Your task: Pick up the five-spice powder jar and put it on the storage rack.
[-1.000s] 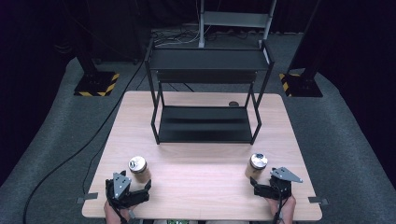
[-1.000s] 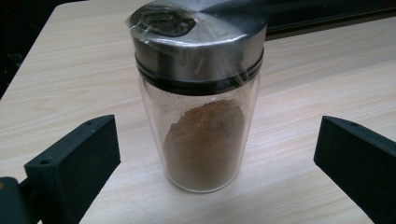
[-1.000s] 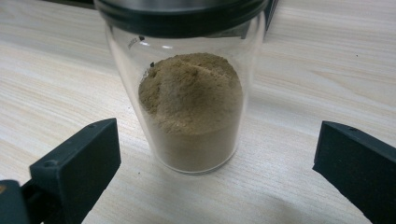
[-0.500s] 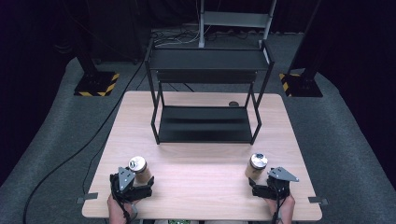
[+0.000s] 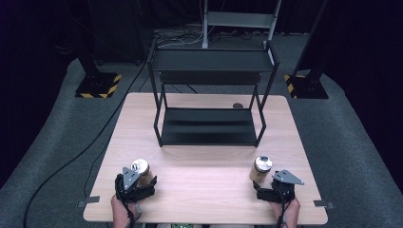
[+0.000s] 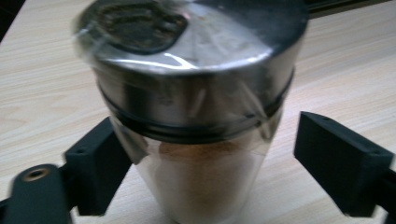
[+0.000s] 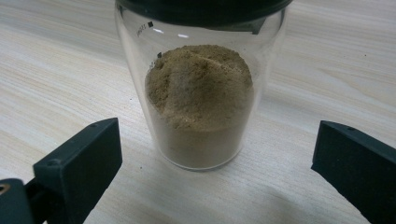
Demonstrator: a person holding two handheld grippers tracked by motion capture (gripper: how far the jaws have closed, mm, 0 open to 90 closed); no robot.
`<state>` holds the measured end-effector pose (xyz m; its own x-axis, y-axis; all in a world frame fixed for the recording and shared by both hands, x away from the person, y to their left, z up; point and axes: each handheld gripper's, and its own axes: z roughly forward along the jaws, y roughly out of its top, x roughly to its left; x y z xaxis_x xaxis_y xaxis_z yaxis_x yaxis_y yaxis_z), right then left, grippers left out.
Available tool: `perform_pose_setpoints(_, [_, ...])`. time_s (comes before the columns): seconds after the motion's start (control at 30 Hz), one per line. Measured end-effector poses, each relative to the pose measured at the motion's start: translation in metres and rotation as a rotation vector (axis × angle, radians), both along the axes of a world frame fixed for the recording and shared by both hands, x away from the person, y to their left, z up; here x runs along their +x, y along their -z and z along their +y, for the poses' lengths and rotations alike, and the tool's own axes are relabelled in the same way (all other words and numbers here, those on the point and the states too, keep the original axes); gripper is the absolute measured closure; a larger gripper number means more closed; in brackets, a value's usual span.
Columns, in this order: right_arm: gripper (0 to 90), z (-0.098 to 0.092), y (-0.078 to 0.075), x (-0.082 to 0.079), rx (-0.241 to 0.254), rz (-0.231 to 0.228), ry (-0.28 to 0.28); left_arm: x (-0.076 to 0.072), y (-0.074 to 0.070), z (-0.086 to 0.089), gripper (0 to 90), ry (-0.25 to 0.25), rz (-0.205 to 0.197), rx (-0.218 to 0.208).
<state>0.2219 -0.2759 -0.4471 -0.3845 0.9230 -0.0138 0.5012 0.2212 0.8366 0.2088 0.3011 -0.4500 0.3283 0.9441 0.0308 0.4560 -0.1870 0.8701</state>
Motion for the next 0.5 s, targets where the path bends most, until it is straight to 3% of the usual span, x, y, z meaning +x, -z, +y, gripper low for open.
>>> perform_pose_setpoints(0.17, [1.1,-0.0005,0.0003,-0.0005,0.004,-0.002,0.003,0.0044,0.0015,-0.0003,26.0,-0.020,0.015,-0.009])
perform_pose_setpoints(0.5, [1.4,-0.0023,0.0014,-0.0015,0.014,-0.009,0.001,0.0045,0.0068,0.0051,30.9,-0.020,-0.002,-0.040])
